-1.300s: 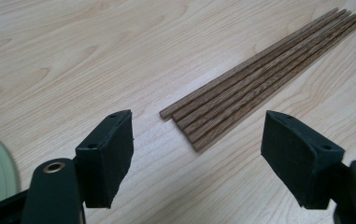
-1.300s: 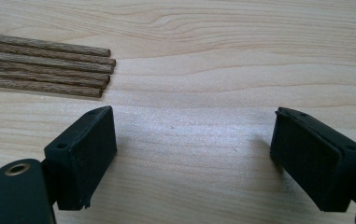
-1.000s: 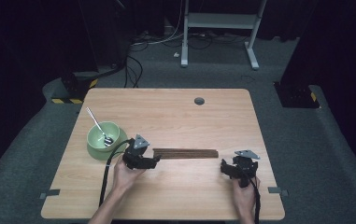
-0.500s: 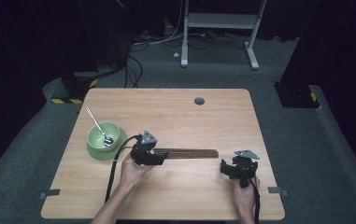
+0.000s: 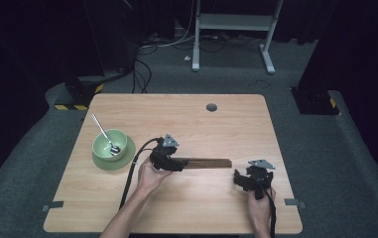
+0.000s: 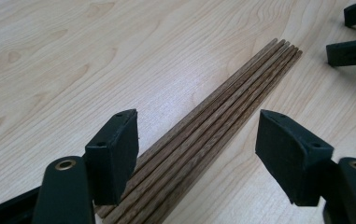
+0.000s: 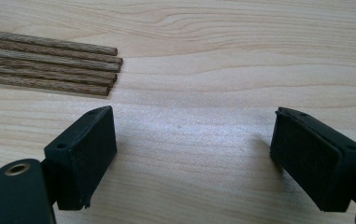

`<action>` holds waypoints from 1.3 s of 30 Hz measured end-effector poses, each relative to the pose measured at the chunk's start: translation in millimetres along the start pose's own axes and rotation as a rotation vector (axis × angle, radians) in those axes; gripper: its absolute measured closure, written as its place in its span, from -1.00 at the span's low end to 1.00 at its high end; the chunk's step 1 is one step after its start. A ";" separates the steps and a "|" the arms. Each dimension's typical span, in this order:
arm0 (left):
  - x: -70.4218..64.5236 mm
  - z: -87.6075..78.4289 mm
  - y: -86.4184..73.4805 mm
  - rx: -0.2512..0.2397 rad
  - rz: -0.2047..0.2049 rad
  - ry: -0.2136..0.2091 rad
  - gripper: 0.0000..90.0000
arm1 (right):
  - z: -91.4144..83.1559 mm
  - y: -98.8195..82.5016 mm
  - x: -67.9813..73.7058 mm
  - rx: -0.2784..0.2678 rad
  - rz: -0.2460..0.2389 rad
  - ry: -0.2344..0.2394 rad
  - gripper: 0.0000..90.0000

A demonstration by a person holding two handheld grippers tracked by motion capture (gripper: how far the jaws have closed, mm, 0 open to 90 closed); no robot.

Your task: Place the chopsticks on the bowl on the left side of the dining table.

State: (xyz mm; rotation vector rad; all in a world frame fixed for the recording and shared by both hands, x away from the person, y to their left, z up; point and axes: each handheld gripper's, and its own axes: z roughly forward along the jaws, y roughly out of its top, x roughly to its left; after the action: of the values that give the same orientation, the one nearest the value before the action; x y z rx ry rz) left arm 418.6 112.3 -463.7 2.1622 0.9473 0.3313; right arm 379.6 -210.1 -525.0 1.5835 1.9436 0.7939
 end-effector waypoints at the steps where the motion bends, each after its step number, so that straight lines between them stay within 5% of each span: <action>1: -0.2 1.8 1.7 0.008 0.002 -0.002 -0.33 | 0.0 0.0 0.0 0.000 0.000 0.000 -0.69; 10: -4.3 15.8 16.4 0.042 0.031 0.029 -0.30 | 0.0 0.0 0.0 0.000 0.000 0.000 -0.69; 16: -6.7 27.6 22.9 0.058 0.032 0.015 -0.27 | -0.1 0.0 0.2 0.000 0.002 0.000 -0.69; 26: -6.5 52.6 21.2 0.102 0.021 0.008 -0.19 | -0.3 -0.2 0.6 0.000 0.003 -0.002 -0.69; 39: -2.5 66.0 21.3 0.099 -0.009 0.032 -0.08 | -0.4 -0.3 0.8 0.000 0.004 -0.003 -0.69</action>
State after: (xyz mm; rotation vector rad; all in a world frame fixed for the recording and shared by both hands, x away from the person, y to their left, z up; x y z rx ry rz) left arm 460.5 66.0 -494.0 2.2479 1.0101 0.3211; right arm 378.9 -209.4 -525.0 1.5884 1.9394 0.7930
